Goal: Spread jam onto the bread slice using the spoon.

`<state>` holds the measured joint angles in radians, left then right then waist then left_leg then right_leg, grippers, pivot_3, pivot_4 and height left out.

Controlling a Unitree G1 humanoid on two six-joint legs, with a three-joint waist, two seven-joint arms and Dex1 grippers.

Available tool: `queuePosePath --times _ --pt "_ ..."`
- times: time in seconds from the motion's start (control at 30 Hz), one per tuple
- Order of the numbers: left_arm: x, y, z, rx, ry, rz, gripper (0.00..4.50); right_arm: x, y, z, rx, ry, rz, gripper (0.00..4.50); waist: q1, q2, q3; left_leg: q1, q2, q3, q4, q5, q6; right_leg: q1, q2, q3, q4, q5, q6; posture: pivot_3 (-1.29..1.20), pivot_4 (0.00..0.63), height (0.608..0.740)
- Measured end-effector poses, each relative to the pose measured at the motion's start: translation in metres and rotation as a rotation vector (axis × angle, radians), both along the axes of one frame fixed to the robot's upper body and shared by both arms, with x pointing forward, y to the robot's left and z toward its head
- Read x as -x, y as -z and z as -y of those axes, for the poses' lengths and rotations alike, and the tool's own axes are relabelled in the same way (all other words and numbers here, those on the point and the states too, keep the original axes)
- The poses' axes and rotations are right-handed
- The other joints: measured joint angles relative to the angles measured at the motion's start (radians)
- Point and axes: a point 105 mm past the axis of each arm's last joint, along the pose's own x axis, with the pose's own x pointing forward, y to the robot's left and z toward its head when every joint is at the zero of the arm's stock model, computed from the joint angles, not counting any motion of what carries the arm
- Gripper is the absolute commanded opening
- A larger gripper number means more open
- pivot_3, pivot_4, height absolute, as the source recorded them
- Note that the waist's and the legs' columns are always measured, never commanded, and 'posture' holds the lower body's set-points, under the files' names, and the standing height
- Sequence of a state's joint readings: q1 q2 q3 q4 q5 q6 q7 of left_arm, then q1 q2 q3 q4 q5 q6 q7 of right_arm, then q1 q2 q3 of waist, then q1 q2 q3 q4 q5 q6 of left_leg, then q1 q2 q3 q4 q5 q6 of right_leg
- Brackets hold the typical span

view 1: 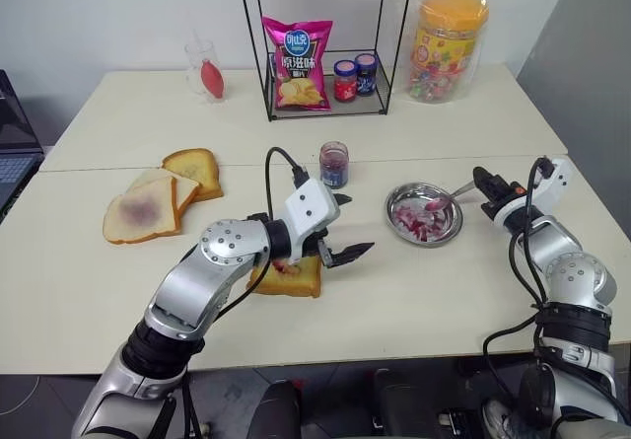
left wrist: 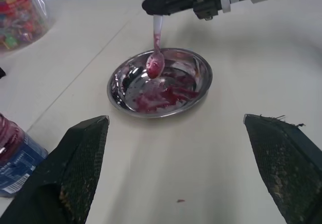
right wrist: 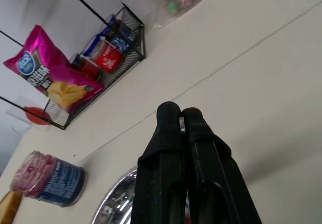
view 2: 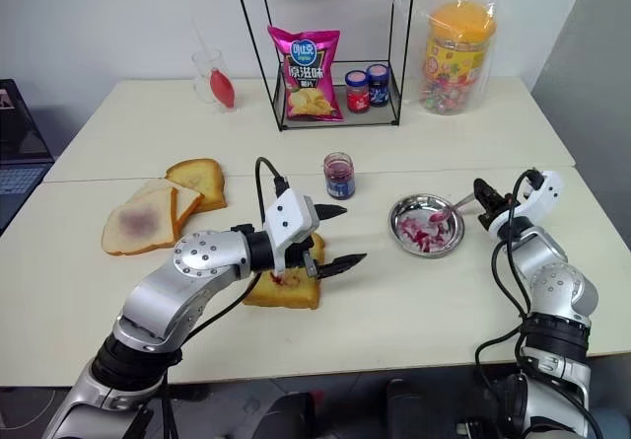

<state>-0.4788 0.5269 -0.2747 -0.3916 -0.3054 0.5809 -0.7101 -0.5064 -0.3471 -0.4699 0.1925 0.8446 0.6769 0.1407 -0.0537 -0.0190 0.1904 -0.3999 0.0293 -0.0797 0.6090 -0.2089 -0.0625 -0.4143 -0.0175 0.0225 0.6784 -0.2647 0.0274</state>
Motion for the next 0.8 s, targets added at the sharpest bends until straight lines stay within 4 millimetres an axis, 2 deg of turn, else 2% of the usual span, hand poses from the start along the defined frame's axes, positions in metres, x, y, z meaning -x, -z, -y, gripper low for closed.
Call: queuePosePath --times 0.17,0.37,0.53,0.67,0.8 --pt "0.001 -0.001 0.006 0.010 0.014 0.006 4.50 -0.003 0.008 0.003 0.014 0.005 -0.030 0.87 0.000 0.000 0.000 0.001 0.000 0.000 0.000 0.000 0.000 0.000 0.000 0.000 0.000 0.000 0.000 0.00 0.150 0.740" --pt "0.001 -0.002 0.010 0.024 0.021 0.009 4.50 -0.001 0.010 0.002 0.070 -0.006 -0.033 2.24 0.001 0.000 0.000 0.000 0.000 0.000 0.000 0.000 0.000 0.000 0.000 0.000 0.000 0.000 0.000 0.00 0.150 0.740" --pt "0.002 -0.003 0.011 0.023 0.034 0.023 4.50 0.011 0.012 -0.001 0.255 -0.020 -0.006 3.38 0.002 0.000 0.000 0.001 0.000 0.000 0.000 0.000 0.000 0.000 0.000 0.001 0.000 0.000 0.001 0.00 0.150 0.740" --pt "0.002 -0.003 0.013 0.027 0.037 0.023 4.50 0.016 0.011 -0.005 0.359 -0.026 0.025 3.38 0.002 0.000 0.000 0.001 0.000 0.000 0.001 0.000 0.000 0.001 0.000 0.001 0.000 0.001 0.001 0.00 0.150 0.740" --pt "0.001 -0.002 0.012 0.025 0.035 0.023 4.50 0.021 0.016 -0.014 0.537 -0.059 0.056 3.38 0.001 0.000 0.000 0.001 0.000 0.001 0.001 0.000 0.000 0.001 0.000 0.001 0.000 0.001 0.002 0.00 0.150 0.740"
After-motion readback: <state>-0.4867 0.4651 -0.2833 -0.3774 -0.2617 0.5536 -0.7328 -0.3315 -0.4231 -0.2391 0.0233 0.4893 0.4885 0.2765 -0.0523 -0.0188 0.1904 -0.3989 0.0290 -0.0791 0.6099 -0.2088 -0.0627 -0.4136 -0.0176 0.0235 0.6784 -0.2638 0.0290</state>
